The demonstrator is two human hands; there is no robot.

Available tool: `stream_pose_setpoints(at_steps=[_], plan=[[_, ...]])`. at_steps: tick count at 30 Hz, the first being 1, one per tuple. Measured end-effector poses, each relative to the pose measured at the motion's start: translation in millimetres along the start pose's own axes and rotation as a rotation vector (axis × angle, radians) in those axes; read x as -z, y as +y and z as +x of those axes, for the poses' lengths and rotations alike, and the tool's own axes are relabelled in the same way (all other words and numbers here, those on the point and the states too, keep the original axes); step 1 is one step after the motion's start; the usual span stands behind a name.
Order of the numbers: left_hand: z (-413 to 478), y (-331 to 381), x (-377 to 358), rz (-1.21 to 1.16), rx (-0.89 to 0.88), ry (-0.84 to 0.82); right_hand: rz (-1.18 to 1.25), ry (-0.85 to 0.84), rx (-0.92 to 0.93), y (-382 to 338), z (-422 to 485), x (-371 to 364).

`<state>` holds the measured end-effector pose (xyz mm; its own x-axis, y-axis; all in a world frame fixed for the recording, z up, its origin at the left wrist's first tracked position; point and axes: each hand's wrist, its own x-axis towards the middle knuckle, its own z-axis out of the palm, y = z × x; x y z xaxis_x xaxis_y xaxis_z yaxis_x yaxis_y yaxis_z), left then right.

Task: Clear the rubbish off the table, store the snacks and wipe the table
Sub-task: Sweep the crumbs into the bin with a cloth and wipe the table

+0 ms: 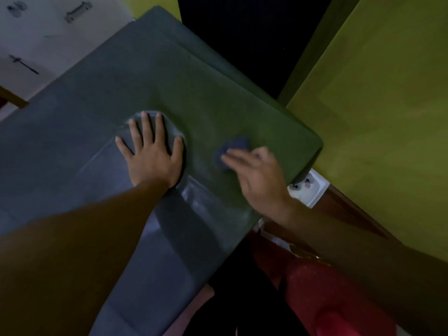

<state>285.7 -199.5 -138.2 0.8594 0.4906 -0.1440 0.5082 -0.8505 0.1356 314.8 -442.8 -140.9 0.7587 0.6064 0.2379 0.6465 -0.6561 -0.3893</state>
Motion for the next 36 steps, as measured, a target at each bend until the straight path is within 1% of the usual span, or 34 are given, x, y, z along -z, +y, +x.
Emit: stream_pose_setpoints(at_steps=[2,3,4,5,6,8,9,10,11,12,14,15,16,17,18,21,22,23,24,26,27,28,29,30,32,33,34,35,36], plan=[[0.7,-0.1,0.1,-0.001,0.002,0.004,0.014,-0.064,0.237,-2.5,-14.5,1.1],[0.4,0.2,-0.1,0.000,0.003,0.006,-0.001,-0.087,0.297,3.1,-11.5,5.4],[0.6,0.4,-0.4,0.001,0.003,0.009,-0.041,-0.098,0.301,11.8,-2.8,7.9],[0.9,0.5,-0.1,0.001,0.003,0.011,-0.085,-0.093,0.239,19.9,9.7,9.7],[1.3,0.6,0.0,-0.001,0.002,0.010,-0.116,-0.068,0.121,28.1,24.5,9.9],[1.5,1.0,0.0,-0.003,0.002,0.007,-0.120,0.019,-0.205,38.4,54.2,9.5],[1.3,1.5,0.1,-0.006,0.006,0.009,-0.109,0.053,-0.321,37.0,64.7,7.9],[1.0,2.0,-0.3,-0.011,0.013,0.015,-0.106,0.059,-0.366,31.4,70.5,4.6],[0.9,1.9,-0.4,-0.017,0.023,0.023,-0.104,0.034,-0.335,22.8,71.9,0.3],[1.2,1.8,-0.4,-0.025,0.034,0.031,-0.096,-0.010,-0.234,13.5,68.6,-3.9],[1.7,1.5,-0.7,-0.030,0.057,0.046,-0.058,-0.097,0.055,1.4,56.1,-6.8],[2.2,1.6,-0.8,-0.026,0.071,0.052,-0.058,-0.130,0.159,3.2,54.5,-5.5],[2.8,1.8,-0.9,-0.023,0.085,0.053,-0.073,-0.139,0.211,10.5,59.8,-4.1],[3.0,2.0,-1.0,-0.020,0.093,0.049,-0.096,-0.128,0.199,19.8,70.5,-4.0],[3.5,2.1,-0.9,-0.018,0.097,0.043,-0.120,-0.103,0.128,28.0,84.3,-5.3],[4.1,1.9,-0.8,-0.024,0.097,0.024,-0.141,-0.024,-0.256,37.3,129.4,-10.3],[3.8,1.7,-0.8,-0.025,0.098,0.022,-0.131,-0.017,-0.309,31.8,137.4,-14.3],[3.7,1.4,-0.8,-0.025,0.099,0.022,-0.122,-0.021,-0.276,23.2,140.1,-18.5],[3.9,0.9,-0.8,-0.026,0.100,0.021,-0.109,-0.039,-0.174,14.4,137.7,-22.4],[3.5,0.9,-0.9,-0.026,0.102,0.020,-0.072,-0.118,0.116,8.8,127.5,-24.5],[3.5,1.2,-0.7,-0.026,0.103,0.021,-0.067,-0.158,0.222,12.8,127.8,-23.2],[3.7,1.6,-0.1,-0.028,0.106,0.017,-0.079,-0.176,0.277,19.6,135.0,-22.4],[3.9,2.0,0.7,-0.029,0.107,0.012,-0.098,-0.166,0.263,26.3,146.8,-23.6],[4.2,2.4,1.5,-0.029,0.106,0.010,-0.113,-0.133,0.179,30.7,162.0,-25.9],[4.6,2.7,2.8,-0.021,0.106,-0.001,-0.116,-0.073,-0.091,33.8,195.0,-33.1],[4.7,2.8,3.4,-0.015,0.107,-0.009,-0.098,-0.061,-0.176,28.9,207.7,-36.5],[5.0,2.6,3.8,-0.010,0.108,-0.015,-0.065,-0.058,-0.180,19.8,215.5,-41.1],[5.0,2.4,4.2,-0.004,0.107,-0.020,-0.025,-0.062,-0.100,8.9,217.6,-46.6],[5.1,2.1,4.7,0.002,0.105,-0.027,0.001,-0.085,0.038,-0.9,214.8,-51.6]])
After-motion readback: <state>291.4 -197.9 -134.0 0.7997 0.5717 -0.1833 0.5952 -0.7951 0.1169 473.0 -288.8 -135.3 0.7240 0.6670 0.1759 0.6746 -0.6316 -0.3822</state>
